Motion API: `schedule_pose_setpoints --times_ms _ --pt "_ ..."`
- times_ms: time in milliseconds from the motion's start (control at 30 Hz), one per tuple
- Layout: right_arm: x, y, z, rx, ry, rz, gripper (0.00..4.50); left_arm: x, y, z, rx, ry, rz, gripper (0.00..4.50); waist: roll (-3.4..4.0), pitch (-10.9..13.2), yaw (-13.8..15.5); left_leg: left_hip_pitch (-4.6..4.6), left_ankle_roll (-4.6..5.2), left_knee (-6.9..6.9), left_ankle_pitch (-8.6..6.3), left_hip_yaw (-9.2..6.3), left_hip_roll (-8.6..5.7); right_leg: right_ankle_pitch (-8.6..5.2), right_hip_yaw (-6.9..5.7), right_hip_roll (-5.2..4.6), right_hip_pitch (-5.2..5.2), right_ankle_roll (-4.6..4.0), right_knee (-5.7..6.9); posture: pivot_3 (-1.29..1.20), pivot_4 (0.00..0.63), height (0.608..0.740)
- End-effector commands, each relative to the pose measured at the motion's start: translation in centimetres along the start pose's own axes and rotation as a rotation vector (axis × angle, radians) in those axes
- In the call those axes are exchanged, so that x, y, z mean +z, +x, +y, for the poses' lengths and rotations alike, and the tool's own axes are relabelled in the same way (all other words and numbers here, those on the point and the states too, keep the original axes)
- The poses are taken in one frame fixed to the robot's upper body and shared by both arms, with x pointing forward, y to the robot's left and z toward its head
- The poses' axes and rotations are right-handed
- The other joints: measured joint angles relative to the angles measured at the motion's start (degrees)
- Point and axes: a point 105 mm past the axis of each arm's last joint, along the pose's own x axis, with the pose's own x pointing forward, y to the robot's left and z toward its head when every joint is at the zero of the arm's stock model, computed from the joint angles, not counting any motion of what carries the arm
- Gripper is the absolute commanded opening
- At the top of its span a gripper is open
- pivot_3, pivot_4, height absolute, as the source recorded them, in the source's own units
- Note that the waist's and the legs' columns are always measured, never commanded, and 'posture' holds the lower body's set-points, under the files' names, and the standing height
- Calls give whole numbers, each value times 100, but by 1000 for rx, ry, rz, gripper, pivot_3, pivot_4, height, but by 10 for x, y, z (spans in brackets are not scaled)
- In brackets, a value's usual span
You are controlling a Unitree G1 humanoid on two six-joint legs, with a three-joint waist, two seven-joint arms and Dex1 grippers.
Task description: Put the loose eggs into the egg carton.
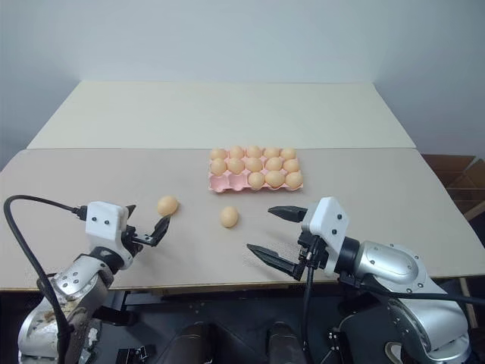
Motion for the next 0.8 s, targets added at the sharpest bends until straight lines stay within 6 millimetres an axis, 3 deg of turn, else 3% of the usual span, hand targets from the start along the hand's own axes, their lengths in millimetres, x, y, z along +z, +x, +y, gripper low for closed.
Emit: schedule_pose_setpoints --times_ms 33,500,733,800 --pt "11 0 4 30 -48 -33 4463 9 6 6 -5 0 -13 4500 0 0 8 0 0 2 0 -1 0 0 -1 0 0 0 1 0 150 740" --pt "15 11 -3 77 -91 -38 4463 9 41 1 -48 -77 65 4500 -4 0 -10 -1 0 12 0 -3 0 6 0 2 3 5 4 0 150 740" --pt "17 14 6 104 -113 -46 4463 1 52 4 -33 -109 114 4500 -5 0 -7 -7 0 11 0 -6 -1 5 -1 1 2 7 3 0 150 740" --pt "17 14 7 105 -115 -46 4500 -1 54 4 -40 -109 127 3964 -5 0 -7 -6 0 12 0 -6 -2 5 -1 1 2 7 3 0 150 740"
